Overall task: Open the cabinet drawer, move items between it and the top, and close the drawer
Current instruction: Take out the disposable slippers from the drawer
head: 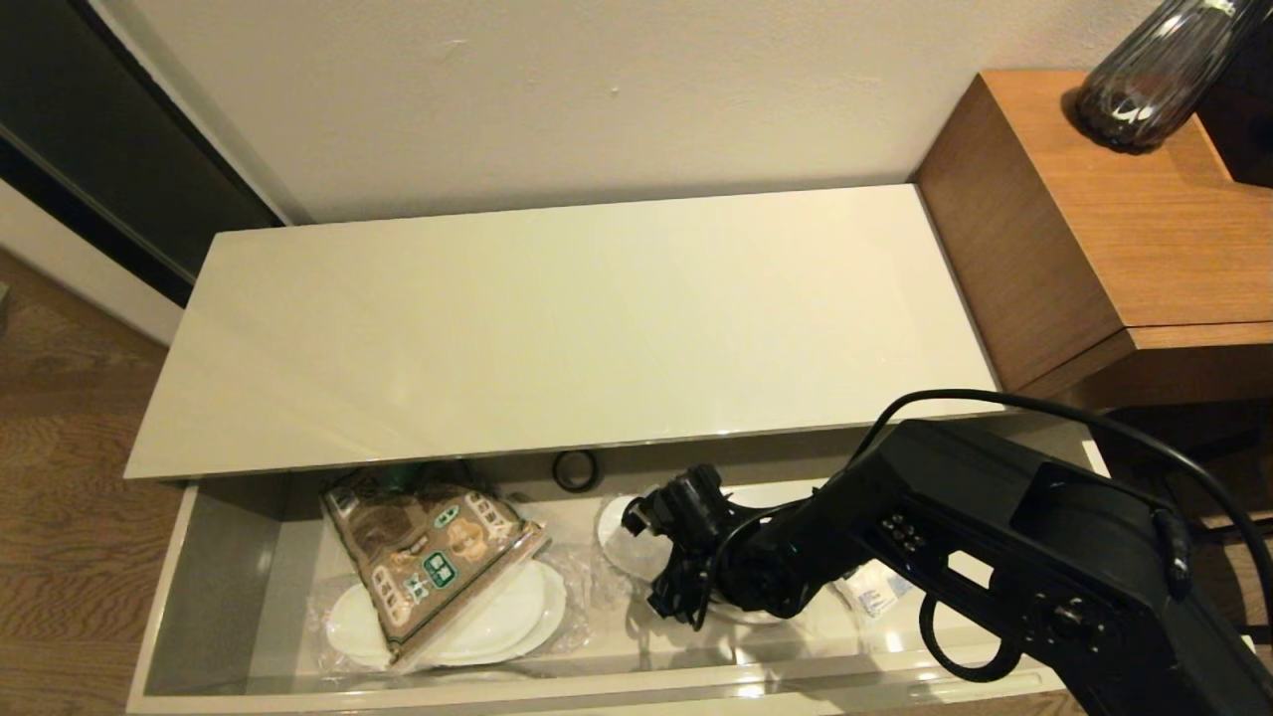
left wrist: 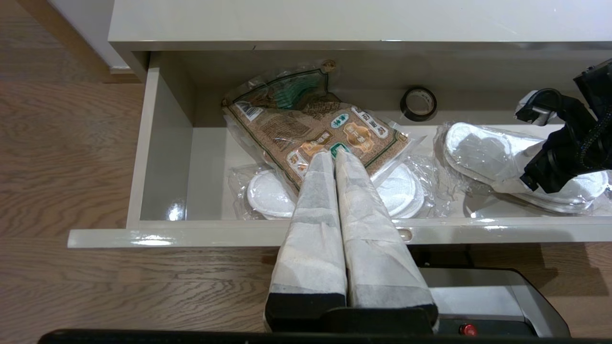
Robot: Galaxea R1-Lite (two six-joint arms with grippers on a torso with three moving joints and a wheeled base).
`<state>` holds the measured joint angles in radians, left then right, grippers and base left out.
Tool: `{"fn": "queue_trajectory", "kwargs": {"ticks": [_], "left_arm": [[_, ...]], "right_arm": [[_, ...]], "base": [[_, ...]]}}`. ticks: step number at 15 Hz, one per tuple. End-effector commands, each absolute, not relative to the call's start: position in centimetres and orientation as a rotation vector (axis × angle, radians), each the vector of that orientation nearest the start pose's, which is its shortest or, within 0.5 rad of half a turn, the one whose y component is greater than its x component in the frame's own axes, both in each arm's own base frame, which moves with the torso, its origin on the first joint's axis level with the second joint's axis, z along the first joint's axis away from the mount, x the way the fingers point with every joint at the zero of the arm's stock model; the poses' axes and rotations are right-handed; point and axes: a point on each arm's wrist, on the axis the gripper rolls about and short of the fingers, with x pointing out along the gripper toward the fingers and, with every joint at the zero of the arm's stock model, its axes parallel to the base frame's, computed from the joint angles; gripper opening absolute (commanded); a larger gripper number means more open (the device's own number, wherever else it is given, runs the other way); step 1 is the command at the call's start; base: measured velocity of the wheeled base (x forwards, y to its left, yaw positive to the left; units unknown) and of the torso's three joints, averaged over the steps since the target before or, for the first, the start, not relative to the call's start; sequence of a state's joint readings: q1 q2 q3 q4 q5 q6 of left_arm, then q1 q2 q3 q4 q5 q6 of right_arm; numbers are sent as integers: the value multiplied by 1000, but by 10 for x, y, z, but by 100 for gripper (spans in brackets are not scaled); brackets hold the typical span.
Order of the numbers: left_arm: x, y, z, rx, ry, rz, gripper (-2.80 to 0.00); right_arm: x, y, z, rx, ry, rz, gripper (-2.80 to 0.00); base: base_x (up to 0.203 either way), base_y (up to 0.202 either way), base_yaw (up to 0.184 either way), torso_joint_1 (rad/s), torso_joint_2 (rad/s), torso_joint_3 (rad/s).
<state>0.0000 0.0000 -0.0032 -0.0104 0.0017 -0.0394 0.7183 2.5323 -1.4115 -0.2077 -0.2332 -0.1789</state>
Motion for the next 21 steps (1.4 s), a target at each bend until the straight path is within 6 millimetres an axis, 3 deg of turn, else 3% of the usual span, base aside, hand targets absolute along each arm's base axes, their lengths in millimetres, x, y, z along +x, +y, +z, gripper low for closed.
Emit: {"fn": "queue_trajectory", "kwargs": {"ticks": [1, 21], "left_arm": [[-23, 0, 77, -40, -12, 1, -280], [-23, 0, 77, -40, -12, 1, -280]], "right_arm": [[344, 294, -34, -587, 778, 524, 0], [350, 292, -34, -576, 797, 555, 0]], "base": [[0, 0, 0, 0, 0, 0], [0, 0, 0, 0, 0, 0]]}}
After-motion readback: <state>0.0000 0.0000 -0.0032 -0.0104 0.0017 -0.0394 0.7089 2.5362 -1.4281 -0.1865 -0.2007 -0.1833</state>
